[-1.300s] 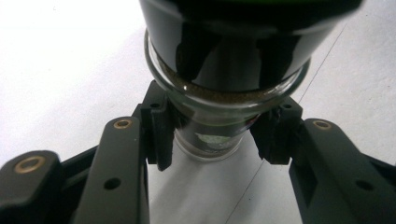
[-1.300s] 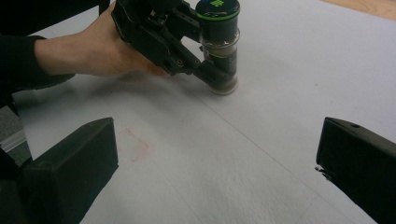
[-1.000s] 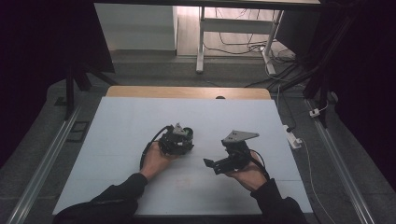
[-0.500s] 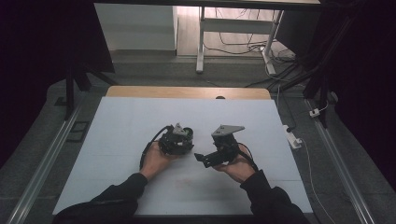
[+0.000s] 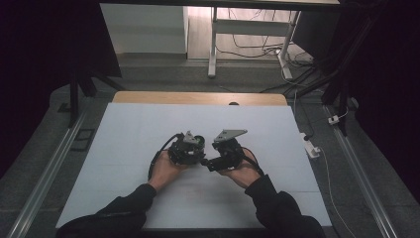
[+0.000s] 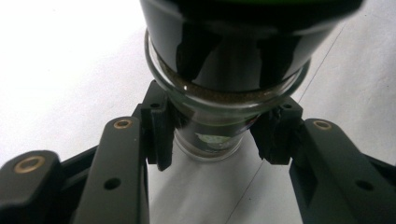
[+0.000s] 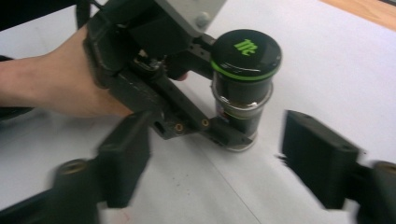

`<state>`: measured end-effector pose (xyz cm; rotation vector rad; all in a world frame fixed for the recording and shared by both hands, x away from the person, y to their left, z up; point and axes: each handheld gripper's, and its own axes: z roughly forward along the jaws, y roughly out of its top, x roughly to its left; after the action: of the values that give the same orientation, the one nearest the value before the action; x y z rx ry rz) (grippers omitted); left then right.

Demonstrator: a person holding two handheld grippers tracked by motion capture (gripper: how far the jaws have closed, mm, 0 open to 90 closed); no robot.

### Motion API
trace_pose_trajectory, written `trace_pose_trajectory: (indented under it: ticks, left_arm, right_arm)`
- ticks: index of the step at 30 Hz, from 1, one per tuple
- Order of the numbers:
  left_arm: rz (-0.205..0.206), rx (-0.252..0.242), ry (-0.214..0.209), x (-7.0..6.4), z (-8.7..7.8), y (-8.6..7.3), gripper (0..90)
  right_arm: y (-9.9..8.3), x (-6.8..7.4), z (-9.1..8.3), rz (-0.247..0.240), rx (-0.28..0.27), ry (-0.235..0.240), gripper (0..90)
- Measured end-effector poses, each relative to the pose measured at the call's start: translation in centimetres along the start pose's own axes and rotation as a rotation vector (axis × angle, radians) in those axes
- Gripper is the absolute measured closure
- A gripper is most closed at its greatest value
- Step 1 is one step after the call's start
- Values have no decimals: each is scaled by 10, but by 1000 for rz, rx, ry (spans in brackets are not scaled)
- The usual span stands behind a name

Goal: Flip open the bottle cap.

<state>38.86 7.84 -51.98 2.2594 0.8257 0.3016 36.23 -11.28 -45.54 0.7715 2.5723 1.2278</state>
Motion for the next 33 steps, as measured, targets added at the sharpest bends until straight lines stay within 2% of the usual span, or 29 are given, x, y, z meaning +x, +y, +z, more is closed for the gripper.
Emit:
trace_pose_trajectory:
  ticks: [4,8,13,23,33]
  left_arm:
    - [0,-1,0,0,0,0,538]
    - [-2,-3,0,0,0,0,538]
    - [3,-1,2,0,0,0,538]
    - [-1,-2,0,0,0,0,538]
    - [-2,-5,6,-1,0,-1,539]
  right_arm:
    - [2,-1,2,-29,22,28,483]
    - [5,-3,5,-12,22,60,680]
    - [10,-5,11,0,17,75,891]
    - [14,-8,16,46,6,57,897]
    - [18,-10,12,44,-23,34,897]
